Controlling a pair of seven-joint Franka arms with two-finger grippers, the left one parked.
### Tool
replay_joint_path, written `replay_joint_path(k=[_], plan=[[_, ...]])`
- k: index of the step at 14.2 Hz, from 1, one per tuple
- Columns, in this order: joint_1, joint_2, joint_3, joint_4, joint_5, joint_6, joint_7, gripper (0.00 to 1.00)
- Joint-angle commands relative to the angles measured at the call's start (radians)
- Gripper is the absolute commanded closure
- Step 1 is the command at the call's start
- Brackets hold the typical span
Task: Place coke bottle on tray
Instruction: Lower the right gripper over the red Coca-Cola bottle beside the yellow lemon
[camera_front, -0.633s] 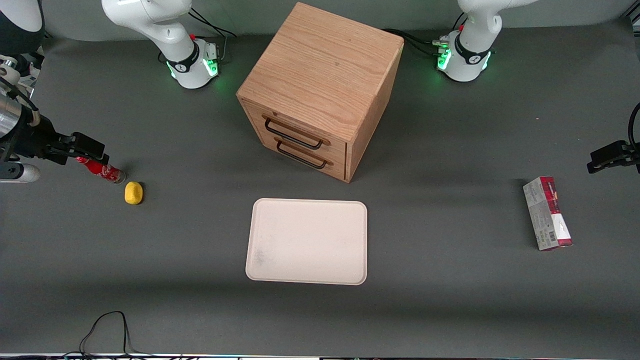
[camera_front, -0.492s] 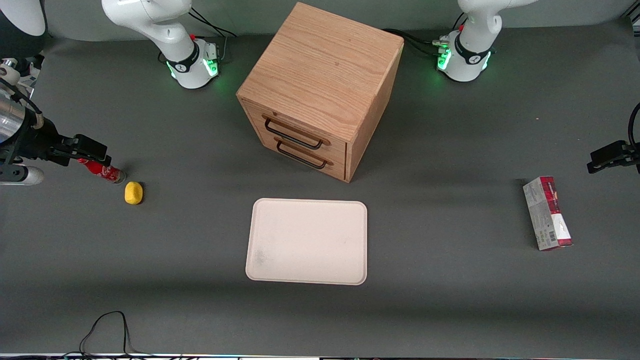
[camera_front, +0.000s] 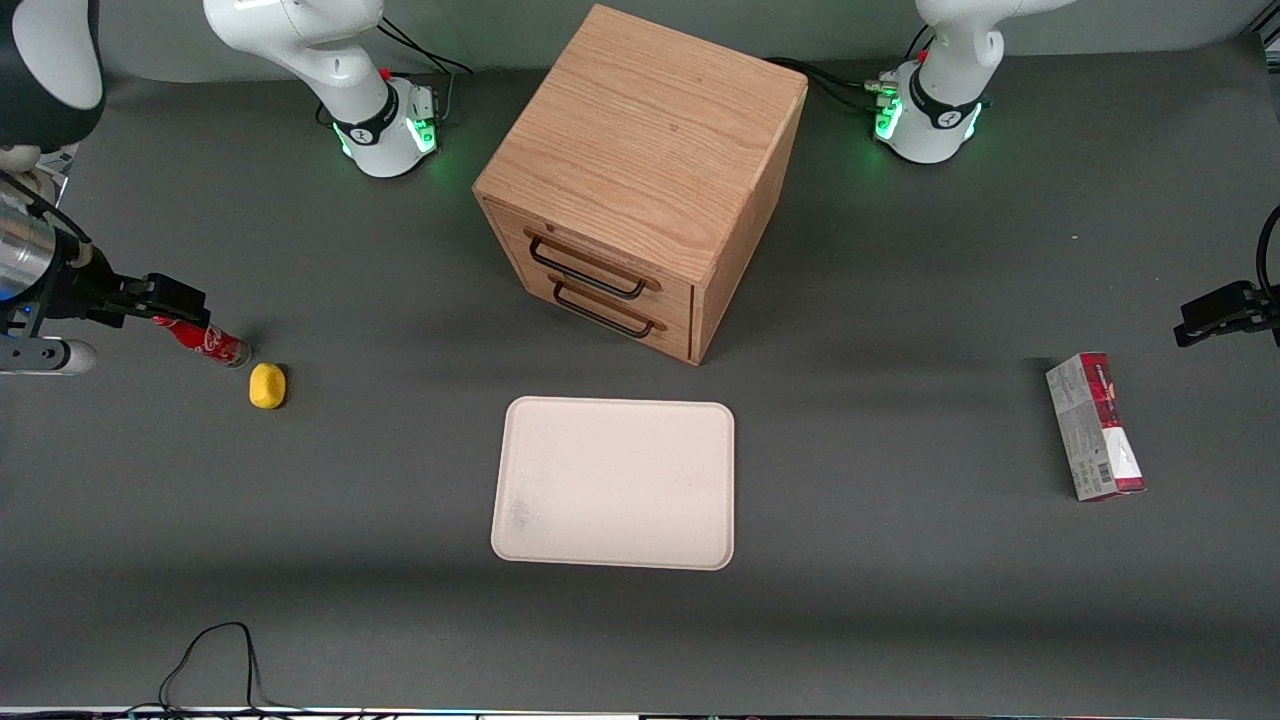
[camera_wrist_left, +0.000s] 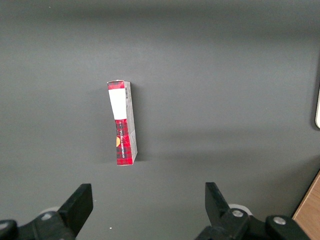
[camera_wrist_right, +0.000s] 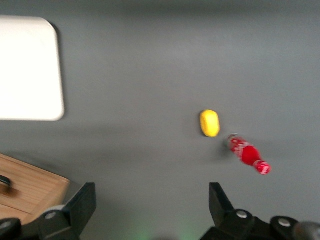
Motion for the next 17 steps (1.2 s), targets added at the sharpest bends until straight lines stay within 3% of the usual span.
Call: replay_joint_path(k=[1, 5, 10, 13, 17], plan=[[-0.016, -0.09, -0.102, -0.197, -0.006, 0.136, -0.143, 0.0], [-0.016, -0.216, -0.268, -0.564, -0.006, 0.481, -0.327, 0.0], [-0.016, -0.25, -0.463, -0.796, -0.005, 0.722, -0.537, 0.0], [-0.018, -0.244, -0.497, -0.899, -0.005, 0.871, -0.568, 0.0], [-0.018, -0.219, -0.495, -0.916, 0.03, 0.911, -0.57, 0.0]])
